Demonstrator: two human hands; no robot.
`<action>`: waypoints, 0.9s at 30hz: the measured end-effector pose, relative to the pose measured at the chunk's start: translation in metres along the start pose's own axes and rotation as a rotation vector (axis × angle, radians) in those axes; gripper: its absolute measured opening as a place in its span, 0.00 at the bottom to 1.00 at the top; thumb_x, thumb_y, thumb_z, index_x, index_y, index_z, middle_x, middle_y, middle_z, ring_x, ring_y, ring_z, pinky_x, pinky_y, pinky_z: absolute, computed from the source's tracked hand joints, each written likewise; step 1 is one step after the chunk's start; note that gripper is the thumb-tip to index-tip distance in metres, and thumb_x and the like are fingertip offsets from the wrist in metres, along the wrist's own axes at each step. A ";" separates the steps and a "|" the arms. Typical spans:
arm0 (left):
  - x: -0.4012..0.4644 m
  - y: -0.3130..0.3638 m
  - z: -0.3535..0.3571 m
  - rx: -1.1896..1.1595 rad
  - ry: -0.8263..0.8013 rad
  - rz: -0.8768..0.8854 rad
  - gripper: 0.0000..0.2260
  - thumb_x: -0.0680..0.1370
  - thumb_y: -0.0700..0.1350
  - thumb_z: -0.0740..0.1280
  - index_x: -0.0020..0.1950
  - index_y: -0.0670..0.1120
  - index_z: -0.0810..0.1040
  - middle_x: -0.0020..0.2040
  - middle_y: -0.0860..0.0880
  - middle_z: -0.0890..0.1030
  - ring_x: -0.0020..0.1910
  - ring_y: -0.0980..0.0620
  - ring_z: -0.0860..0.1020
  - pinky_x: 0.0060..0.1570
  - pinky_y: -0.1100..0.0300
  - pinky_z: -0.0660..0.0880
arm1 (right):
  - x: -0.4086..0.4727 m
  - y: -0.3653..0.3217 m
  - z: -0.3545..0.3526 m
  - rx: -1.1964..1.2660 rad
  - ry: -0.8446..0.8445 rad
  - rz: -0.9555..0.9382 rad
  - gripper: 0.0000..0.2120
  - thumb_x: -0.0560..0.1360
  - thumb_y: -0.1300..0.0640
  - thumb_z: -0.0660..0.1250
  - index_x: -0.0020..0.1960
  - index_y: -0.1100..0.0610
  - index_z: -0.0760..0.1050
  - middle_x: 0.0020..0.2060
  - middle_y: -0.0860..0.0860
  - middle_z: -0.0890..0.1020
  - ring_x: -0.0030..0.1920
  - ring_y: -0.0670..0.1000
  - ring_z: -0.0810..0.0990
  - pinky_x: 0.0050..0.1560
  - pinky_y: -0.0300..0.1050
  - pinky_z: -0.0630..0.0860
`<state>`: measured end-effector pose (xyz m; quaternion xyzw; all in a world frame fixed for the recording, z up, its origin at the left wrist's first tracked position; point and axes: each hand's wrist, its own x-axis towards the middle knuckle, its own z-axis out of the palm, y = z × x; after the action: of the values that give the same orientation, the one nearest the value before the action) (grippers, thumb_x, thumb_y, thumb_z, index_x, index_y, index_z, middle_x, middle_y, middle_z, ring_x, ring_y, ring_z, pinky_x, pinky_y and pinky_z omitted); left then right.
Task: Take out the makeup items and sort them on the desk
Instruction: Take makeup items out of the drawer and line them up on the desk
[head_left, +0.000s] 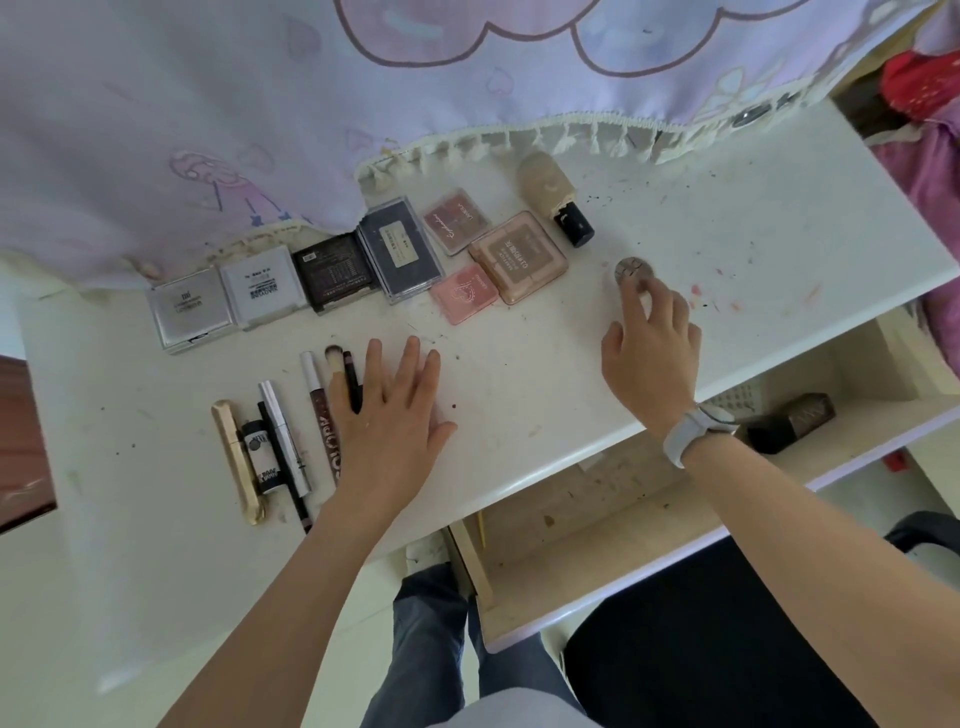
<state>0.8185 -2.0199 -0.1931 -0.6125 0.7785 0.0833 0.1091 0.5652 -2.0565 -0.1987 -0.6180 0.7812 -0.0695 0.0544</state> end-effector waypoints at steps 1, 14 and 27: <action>0.002 0.001 0.000 0.001 0.005 -0.021 0.31 0.78 0.60 0.51 0.76 0.49 0.45 0.77 0.49 0.44 0.75 0.41 0.41 0.68 0.37 0.44 | 0.009 0.001 0.000 0.023 -0.019 0.027 0.23 0.78 0.58 0.53 0.72 0.58 0.58 0.70 0.58 0.63 0.69 0.59 0.61 0.63 0.55 0.63; 0.002 0.013 -0.004 -0.073 0.000 -0.109 0.31 0.78 0.61 0.50 0.76 0.49 0.43 0.77 0.46 0.42 0.75 0.42 0.40 0.69 0.39 0.39 | 0.082 0.004 -0.002 0.399 -0.147 -0.105 0.24 0.80 0.60 0.49 0.75 0.61 0.50 0.75 0.56 0.52 0.75 0.54 0.50 0.74 0.44 0.47; -0.060 0.151 0.008 -0.574 0.073 0.469 0.14 0.77 0.40 0.59 0.59 0.39 0.76 0.59 0.41 0.77 0.58 0.43 0.76 0.53 0.49 0.75 | -0.102 0.111 -0.017 0.462 -0.191 0.095 0.12 0.77 0.63 0.59 0.59 0.62 0.72 0.52 0.57 0.77 0.51 0.55 0.77 0.52 0.47 0.73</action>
<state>0.6864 -1.9260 -0.1849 -0.4258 0.8459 0.2991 -0.1171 0.4794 -1.9315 -0.2020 -0.5554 0.7641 -0.1849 0.2709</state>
